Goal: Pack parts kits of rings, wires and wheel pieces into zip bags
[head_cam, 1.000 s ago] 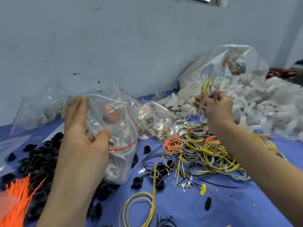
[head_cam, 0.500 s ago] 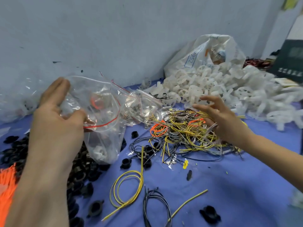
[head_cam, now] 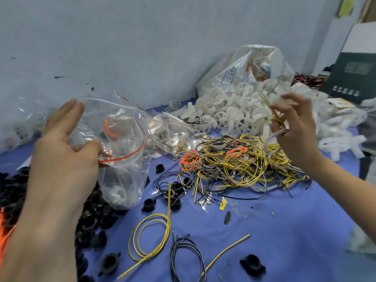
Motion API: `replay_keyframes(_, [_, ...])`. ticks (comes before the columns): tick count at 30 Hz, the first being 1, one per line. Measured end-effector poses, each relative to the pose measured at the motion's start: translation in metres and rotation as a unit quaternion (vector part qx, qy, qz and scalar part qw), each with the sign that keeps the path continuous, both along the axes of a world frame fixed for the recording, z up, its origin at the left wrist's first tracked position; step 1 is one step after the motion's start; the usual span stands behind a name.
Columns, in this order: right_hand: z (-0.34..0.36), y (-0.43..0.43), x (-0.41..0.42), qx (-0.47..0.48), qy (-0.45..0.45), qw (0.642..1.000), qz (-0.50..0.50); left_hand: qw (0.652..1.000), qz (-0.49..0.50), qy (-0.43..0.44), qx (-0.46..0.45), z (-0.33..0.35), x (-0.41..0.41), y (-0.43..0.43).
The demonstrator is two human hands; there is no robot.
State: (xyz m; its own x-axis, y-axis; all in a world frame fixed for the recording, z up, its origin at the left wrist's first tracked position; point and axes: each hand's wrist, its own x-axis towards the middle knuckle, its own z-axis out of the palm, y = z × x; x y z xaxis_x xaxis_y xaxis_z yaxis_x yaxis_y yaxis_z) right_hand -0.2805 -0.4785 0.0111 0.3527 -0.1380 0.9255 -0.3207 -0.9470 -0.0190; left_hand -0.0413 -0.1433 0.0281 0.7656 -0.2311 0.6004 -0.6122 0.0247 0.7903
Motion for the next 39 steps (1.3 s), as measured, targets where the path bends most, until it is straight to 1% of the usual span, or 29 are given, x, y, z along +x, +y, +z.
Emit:
replay_keyframes(1, [0.003,0.000,0.003,0.044,-0.057,0.997,0.006,1.000,0.000,-0.003,0.003,0.000,0.001,0.000])
replay_keyframes(2, [0.006,0.000,0.006,0.117,-0.112,0.987,0.011,1.000,-0.001,-0.004,0.003,0.000,0.001,-0.001])
replay_keyframes(3, [0.009,0.001,0.009,0.209,-0.154,0.966,0.018,1.000,-0.002,-0.003,0.002,-0.001,0.001,-0.001])
replay_keyframes(4, [0.009,0.002,0.013,0.289,-0.176,0.941,0.019,1.000,-0.002,-0.003,0.002,-0.001,0.001,-0.002])
replay_keyframes(5, [0.009,0.003,0.016,0.336,-0.182,0.924,0.014,1.000,-0.001,-0.004,0.004,-0.001,0.000,-0.002])
replay_keyframes(6, [0.007,0.006,0.019,0.346,-0.175,0.922,0.012,1.000,0.000,-0.004,0.006,0.000,-0.001,-0.002])
replay_keyframes(7, [0.006,0.009,0.021,0.329,-0.162,0.930,0.018,1.000,0.000,-0.004,0.006,0.000,-0.001,-0.002])
replay_keyframes(9, [0.006,0.017,0.022,0.244,-0.153,0.957,0.035,1.000,-0.001,-0.002,0.004,0.000,-0.001,-0.001])
replay_keyframes(10, [0.009,0.019,0.021,0.200,-0.170,0.964,0.037,1.000,-0.001,-0.006,0.002,-0.001,-0.001,-0.001])
replay_keyframes(11, [0.013,0.018,0.021,0.176,-0.203,0.962,0.041,1.000,-0.001,-0.013,0.000,-0.001,-0.001,-0.001])
replay_keyframes(12, [0.016,0.014,0.020,0.181,-0.243,0.952,0.047,1.000,-0.001,-0.019,0.001,-0.002,-0.001,-0.001])
replay_keyframes(13, [0.020,0.013,0.022,0.219,-0.277,0.934,0.061,1.000,-0.001,-0.024,0.002,-0.003,0.000,-0.001])
replay_keyframes(14, [0.022,0.010,0.024,0.269,-0.284,0.917,0.073,1.000,0.000,-0.025,0.004,-0.004,0.000,-0.001])
replay_keyframes(15, [0.021,0.006,0.029,0.315,-0.252,0.913,0.070,1.000,0.001,-0.021,0.007,-0.004,0.001,-0.002])
replay_keyframes(17, [0.015,-0.010,0.044,0.351,-0.099,0.931,-0.001,1.000,0.003,-0.007,0.009,-0.002,0.000,-0.002])
replay_keyframes(18, [0.013,-0.020,0.054,0.367,-0.018,0.930,-0.034,1.000,0.003,-0.004,0.012,-0.002,-0.002,-0.002])
replay_keyframes(20, [0.014,-0.037,0.077,0.399,0.123,0.905,-0.079,1.000,0.001,-0.007,0.013,-0.001,-0.005,-0.002])
replay_keyframes(22, [0.014,-0.050,0.098,0.407,0.205,0.882,-0.115,1.000,0.001,-0.017,0.013,-0.001,-0.008,-0.001])
replay_keyframes(26, [-0.010,-0.062,0.130,0.396,0.331,0.837,-0.181,0.999,-0.011,-0.043,0.029,0.001,-0.011,0.002])
replay_keyframes(29, [-0.035,-0.068,0.140,0.398,0.358,0.820,-0.204,0.998,-0.040,-0.019,0.048,0.005,-0.013,0.005])
replay_keyframes(31, [-0.043,-0.071,0.142,0.394,0.346,0.825,-0.211,0.997,-0.053,-0.018,0.056,0.008,-0.018,0.007])
replay_keyframes(33, [-0.039,-0.074,0.140,0.377,0.311,0.846,-0.215,0.996,-0.065,-0.018,0.055,0.011,-0.021,0.007])
replay_keyframes(36, [-0.017,-0.071,0.131,0.316,0.267,0.885,-0.213,0.996,-0.075,-0.020,0.049,0.010,-0.024,0.006])
replay_keyframes(38, [0.005,-0.061,0.123,0.307,0.256,0.898,-0.182,0.994,-0.075,-0.020,0.072,0.013,-0.029,0.006])
replay_keyframes(39, [0.016,-0.053,0.119,0.334,0.226,0.904,-0.142,0.993,-0.082,-0.013,0.079,0.014,-0.031,0.006])
